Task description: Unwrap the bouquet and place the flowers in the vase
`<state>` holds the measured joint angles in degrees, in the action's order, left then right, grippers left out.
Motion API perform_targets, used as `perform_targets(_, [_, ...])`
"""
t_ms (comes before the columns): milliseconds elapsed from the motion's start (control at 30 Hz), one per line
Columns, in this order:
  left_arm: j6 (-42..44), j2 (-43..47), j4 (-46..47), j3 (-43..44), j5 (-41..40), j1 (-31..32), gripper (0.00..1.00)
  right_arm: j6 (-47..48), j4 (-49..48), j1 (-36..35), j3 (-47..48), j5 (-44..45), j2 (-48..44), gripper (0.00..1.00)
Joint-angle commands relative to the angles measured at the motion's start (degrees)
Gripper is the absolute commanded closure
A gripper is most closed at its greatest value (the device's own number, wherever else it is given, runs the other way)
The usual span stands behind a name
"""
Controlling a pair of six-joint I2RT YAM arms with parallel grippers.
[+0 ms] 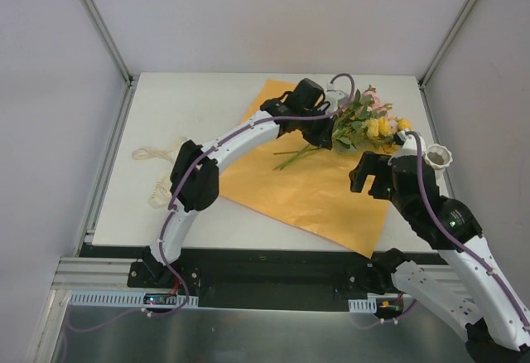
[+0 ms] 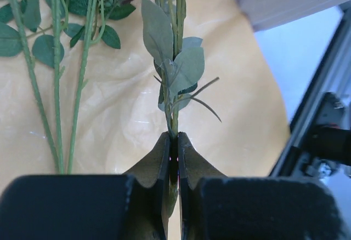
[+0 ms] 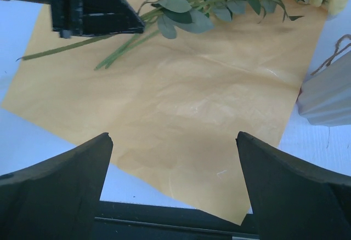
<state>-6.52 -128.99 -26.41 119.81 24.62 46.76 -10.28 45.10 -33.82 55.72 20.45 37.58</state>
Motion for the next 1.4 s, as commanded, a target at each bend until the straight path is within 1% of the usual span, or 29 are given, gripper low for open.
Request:
perform_targets(0, [-10.17, 8.92, 1.36, -2.38, 6.93, -2.82, 1.00, -8.85, 2.88, 0.34, 6.41, 6.08, 1.61, 0.00])
perform_targets(33, [-11.04, 10.84, 1.54, -3.17, 6.93, -2.99, 1.00, -13.49, 3.23, 0.34, 6.76, 7.92, 1.88, 0.00])
perform_targets(133, [-13.16, 15.24, 2.59, -6.68, 7.54, -3.52, 1.00, -19.32, 2.10, 0.43, 7.90, 9.86, 3.63, 0.00])
perform_targets(167, [-13.86, 16.48, 3.03, -9.13, 7.46, -3.43, 1.00, -24.38, 2.18, 0.43, 8.17, 10.48, 4.07, 0.00])
perform_targets(200, [-14.21, 17.71, 3.64, -10.55, 7.37, -3.52, 1.00, -26.69, 2.10, 0.95, 8.69, 10.75, 5.12, 0.00])
perform_targets(267, [-15.09, 21.40, 5.23, -15.10, 7.11, -3.52, 1.00, -31.79, 0.43, 1.48, 8.79, 9.53, 6.18, 0.00])
perform_targets(300, [-15.27, 24.28, 5.84, -16.87, 6.85, -3.52, 1.00, -32.95, -1.84, 2.35, 9.05, 7.35, 7.58, 0.01])
perform_targets(400, [-16.32, 28.87, 8.92, -24.08, 6.40, -3.52, 1.00, -34.89, -5.45, 5.24, 9.93, 1.72, 11.61, 0.00])
perform_targets(433, [-16.50, 31.93, 9.79, -25.66, 6.32, -3.52, 1.00, -35.15, -7.29, 6.13, 10.63, -2.30, 13.03, 0.00])
perform_targets(467, [-16.68, 33.52, 10.85, -28.55, 6.14, -3.43, 1.00, -35.68, -8.09, 6.92, 10.98, -4.34, 14.17, 0.00])
perform_targets(500, [-16.77, 34.84, 11.29, -29.88, 5.88, -3.43, 1.00, -36.21, -9.93, 8.58, 11.16, -8.54, 16.36, 0.00])
perform_targets(533, [-16.68, 37.29, 11.56, -30.94, 5.44, -3.52, 1.00, -36.38, -10.90, 9.29, 10.81, -10.41, 17.25, 0.01])
perform_targets(600, [-16.85, 39.33, 12.35, -33.84, 5.52, -3.52, 1.00, -37.87, -14.06, 10.70, 9.93, -14.27, 19.10, 0.00])
perform_targets(733, [-17.82, 43.55, 14.10, -37.97, 6.58, -3.43, 1.00, -40.42, -18.20, 11.06, 6.95, -18.85, 22.09, 0.02])
perform_targets(767, [-18.17, 43.91, 14.46, -39.20, 7.10, -3.35, 1.00, -40.60, -19.43, 11.15, 6.07, -19.91, 22.88, 0.04])
perform_targets(800, [-18.17, 44.61, 14.98, -39.74, 7.54, -3.34, 1.00, -40.69, -22.48, 11.06, 5.54, -23.57, 24.28, 0.05])
perform_targets(900, [-17.91, 45.40, 15.25, -41.14, 9.39, -3.34, 1.00, -41.31, -30.04, 10.36, 2.64, -26.59, 25.26, 0.08])
perform_targets(1033, [-18.26, 46.72, 16.30, -42.73, 9.92, -2.99, 1.00, -40.96, -30.25, 7.81, 2.37, -23.70, 26.05, 0.10])
perform_targets(1133, [-18.44, 47.34, 16.75, -43.69, 9.83, -2.91, 1.00, -40.96, -30.25, 6.40, 2.46, -23.44, 26.84, 0.20])
perform_targets(1167, [-18.35, 47.43, 16.83, -44.04, 9.83, -2.91, 1.00, -40.61, -30.25, 5.71, 2.55, -23.17, 26.84, 0.28])
perform_targets(1233, [-18.44, 47.86, 16.75, -44.48, 9.39, -2.91, 1.00, -39.64, -29.72, 5.26, 2.81, -22.03, 26.14, 0.39])
perform_targets(1267, [-18.52, 48.04, 16.83, -44.83, 9.39, -2.99, 1.00, -39.29, -29.20, 5.00, 3.07, -21.42, 25.70, 0.46])
perform_targets(1333, [-18.96, 48.48, 16.75, -45.10, 9.48, -2.99, 1.00, -37.71, -26.92, 5.00, 3.77, -18.97, 24.12, 0.55])
perform_targets(1367, [-19.49, 48.74, 16.75, -45.19, 9.39, -2.99, 1.00, -37.27, -26.21, 5.00, 4.04, -18.08, 23.42, 0.63])
